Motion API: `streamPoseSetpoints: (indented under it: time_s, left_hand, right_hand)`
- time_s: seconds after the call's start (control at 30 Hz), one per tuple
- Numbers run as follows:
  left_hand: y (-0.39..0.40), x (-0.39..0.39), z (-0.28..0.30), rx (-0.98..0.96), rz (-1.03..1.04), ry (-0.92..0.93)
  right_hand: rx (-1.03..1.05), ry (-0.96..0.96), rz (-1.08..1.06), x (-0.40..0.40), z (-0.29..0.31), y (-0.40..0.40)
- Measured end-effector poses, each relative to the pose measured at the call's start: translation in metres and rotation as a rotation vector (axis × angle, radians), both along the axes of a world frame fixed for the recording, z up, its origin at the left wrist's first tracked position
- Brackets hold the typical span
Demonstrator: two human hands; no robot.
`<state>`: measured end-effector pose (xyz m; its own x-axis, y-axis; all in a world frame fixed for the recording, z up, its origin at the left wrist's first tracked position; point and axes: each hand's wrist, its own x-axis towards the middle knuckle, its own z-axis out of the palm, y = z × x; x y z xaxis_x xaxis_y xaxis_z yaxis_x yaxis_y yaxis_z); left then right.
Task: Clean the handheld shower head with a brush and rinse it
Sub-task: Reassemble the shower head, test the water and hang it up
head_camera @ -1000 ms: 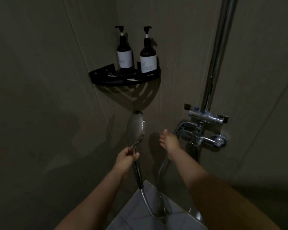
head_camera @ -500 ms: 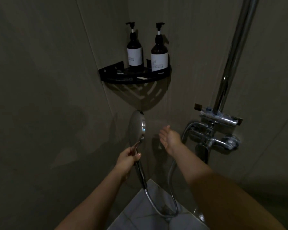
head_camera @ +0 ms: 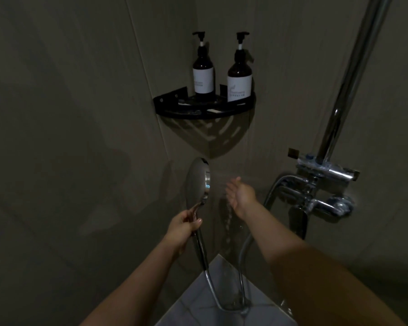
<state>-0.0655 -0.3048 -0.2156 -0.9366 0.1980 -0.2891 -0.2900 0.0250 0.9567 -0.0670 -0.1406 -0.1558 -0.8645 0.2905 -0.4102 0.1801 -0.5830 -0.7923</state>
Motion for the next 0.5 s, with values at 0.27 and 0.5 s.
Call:
streamPoseSetpoints:
  time_s: [0.27,0.5]
  left_hand:
    - [-0.002,-0.0008,-0.0011,-0.007,-0.007,-0.006]
    - [0.0021,0.0012,-0.0001,0.015,0.005,-0.004]
  right_hand:
    - [0.104,-0.028,-0.012,0.0025,0.0062,-0.0039]
    - [0.043,0.032,0.052,0.0042,0.0056,-0.0026]
